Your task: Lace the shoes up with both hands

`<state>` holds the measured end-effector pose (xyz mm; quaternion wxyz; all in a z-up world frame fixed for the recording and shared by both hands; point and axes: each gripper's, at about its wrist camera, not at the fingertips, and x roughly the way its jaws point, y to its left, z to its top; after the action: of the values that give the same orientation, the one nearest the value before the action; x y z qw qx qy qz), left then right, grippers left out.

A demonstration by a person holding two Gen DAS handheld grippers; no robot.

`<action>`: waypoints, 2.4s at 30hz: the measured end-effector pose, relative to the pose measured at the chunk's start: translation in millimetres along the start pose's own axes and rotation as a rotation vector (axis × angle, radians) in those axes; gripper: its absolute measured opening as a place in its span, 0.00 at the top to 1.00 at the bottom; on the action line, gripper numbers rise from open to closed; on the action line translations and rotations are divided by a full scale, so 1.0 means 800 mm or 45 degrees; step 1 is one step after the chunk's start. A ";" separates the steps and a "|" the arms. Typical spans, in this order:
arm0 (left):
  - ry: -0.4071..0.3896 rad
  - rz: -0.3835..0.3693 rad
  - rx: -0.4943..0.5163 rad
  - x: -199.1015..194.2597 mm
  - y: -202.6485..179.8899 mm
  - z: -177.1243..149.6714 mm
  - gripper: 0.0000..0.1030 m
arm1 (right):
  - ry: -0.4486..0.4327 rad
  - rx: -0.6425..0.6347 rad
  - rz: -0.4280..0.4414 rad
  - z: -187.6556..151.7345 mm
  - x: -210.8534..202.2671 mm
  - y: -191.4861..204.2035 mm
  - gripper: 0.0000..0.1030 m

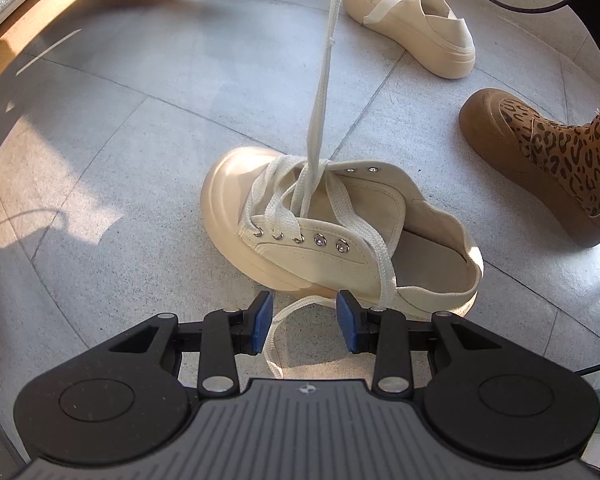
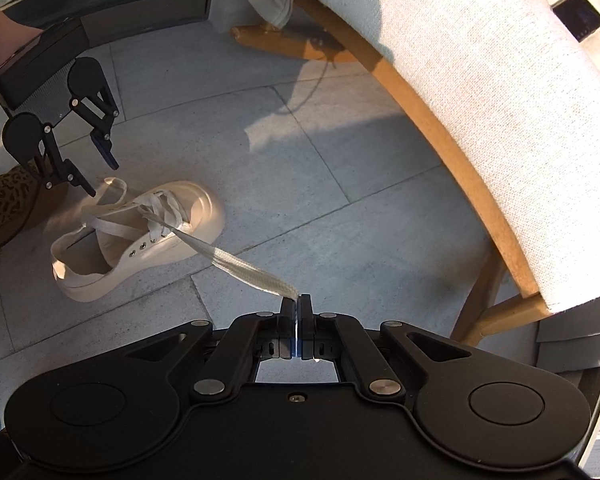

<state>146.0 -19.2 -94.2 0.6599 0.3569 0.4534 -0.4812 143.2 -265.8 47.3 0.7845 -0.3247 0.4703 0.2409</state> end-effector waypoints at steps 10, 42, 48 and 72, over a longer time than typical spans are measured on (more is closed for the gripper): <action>0.019 0.010 0.031 0.006 -0.004 0.005 0.68 | 0.197 0.044 0.267 -0.043 0.075 -0.008 1.00; -0.165 0.005 0.173 -0.005 -0.028 0.061 0.68 | 0.173 0.318 0.722 -0.019 0.205 -0.013 1.00; -0.173 0.053 0.186 -0.013 -0.029 0.061 0.67 | 0.277 0.503 0.834 -0.041 0.219 -0.031 1.00; -0.244 -0.068 -0.017 -0.013 -0.030 0.057 0.68 | 0.002 0.966 1.013 0.002 0.185 0.005 1.00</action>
<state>133.0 -64.1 -70.4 0.6895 0.2925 0.4008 -0.5276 206.5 -251.0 -85.5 0.6945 0.1836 0.6112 0.3323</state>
